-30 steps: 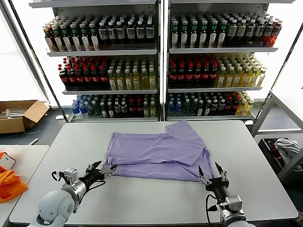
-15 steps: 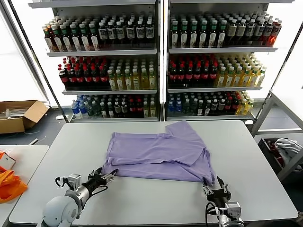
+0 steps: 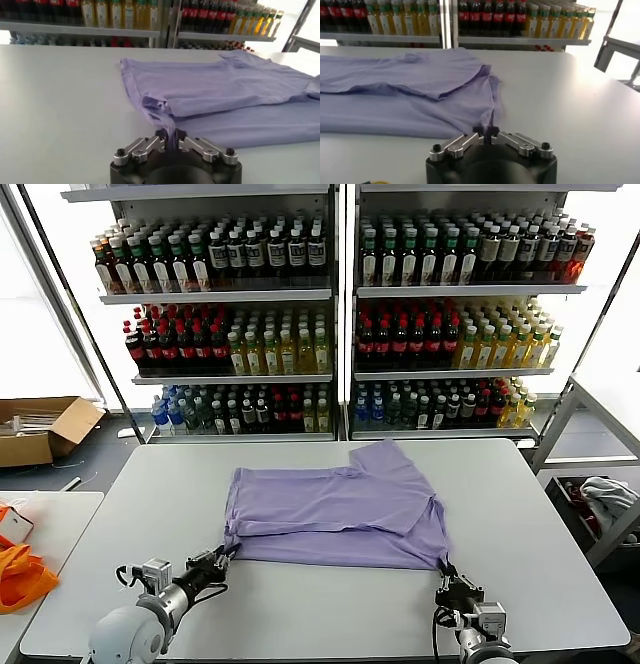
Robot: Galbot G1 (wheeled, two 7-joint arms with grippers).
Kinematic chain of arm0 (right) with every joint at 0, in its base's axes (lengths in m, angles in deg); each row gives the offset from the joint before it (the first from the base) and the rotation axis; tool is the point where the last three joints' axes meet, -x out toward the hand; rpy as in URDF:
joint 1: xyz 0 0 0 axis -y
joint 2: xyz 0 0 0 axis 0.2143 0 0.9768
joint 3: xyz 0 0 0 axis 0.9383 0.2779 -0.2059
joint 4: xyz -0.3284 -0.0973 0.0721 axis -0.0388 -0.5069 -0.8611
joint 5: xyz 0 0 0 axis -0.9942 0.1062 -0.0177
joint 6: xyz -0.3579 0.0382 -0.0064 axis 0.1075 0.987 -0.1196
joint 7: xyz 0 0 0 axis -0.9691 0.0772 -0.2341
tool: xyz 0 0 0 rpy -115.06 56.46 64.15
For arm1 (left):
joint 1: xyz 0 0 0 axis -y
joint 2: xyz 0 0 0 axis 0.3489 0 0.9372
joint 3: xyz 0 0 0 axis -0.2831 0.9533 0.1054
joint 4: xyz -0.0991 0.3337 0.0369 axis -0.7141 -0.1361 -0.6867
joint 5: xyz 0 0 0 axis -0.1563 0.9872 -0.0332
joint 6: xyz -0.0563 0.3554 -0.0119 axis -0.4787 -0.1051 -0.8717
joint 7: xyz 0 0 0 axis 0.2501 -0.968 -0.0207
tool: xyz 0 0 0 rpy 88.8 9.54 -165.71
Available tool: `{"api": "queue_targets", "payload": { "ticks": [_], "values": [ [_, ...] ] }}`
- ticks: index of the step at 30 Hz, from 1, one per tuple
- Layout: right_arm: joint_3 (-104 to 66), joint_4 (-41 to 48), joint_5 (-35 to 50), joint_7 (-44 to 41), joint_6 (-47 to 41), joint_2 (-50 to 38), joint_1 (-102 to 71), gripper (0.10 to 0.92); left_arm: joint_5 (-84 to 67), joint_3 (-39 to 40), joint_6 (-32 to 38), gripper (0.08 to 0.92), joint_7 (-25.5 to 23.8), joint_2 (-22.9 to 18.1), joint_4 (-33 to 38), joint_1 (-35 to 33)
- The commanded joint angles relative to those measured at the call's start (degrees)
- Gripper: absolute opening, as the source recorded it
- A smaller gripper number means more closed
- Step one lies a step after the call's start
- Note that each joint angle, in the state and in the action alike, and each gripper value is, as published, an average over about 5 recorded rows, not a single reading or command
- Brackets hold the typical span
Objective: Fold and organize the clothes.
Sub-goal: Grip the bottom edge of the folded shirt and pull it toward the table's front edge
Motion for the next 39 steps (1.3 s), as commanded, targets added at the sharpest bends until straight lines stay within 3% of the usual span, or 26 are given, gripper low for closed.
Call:
{"api": "queue_targets", "payload": {
  "ticks": [1, 9, 19, 31, 34, 39],
  "values": [
    [-0.16, -1.81, 5.25, -0.35, -1.65, -3.68, -1.44, 0.118, 1.35, -1.24, -0.27, 0.129, -1.20, -0.77, 2.02, -3.28],
    [-2.78, -7.56, 5.95, -1.05, -2.14, -7.70, -9.12, 0.118, 2.96, -4.78, -0.28, 0.100, -2.77, -2.83, 8.59, -12.35],
    [-4.61, -14.30, -1.23, -3.13, 0.39, -8.33, -20.92, 0.118, 6.43, -10.61, 0.04, 0.100, -6.30, -4.42, 15.88, -22.43],
    [-5.21, -18.45, -6.39, -3.46, 0.79, -6.15, -27.65, 0.118, 9.42, -13.01, -0.23, 0.101, -5.23, -3.21, 20.26, -27.91],
    [-6.69, -19.11, -5.16, -3.59, 1.08, -6.21, -26.87, 0.130, 10.09, -12.98, -0.23, 0.133, -4.21, -3.40, 21.78, -28.48],
    [-11.31, -21.13, -0.91, -5.38, 2.08, -7.34, -23.50, 0.252, 9.90, -15.14, -0.22, 0.269, -4.11, -2.59, 22.74, -28.19]
  ]
}}
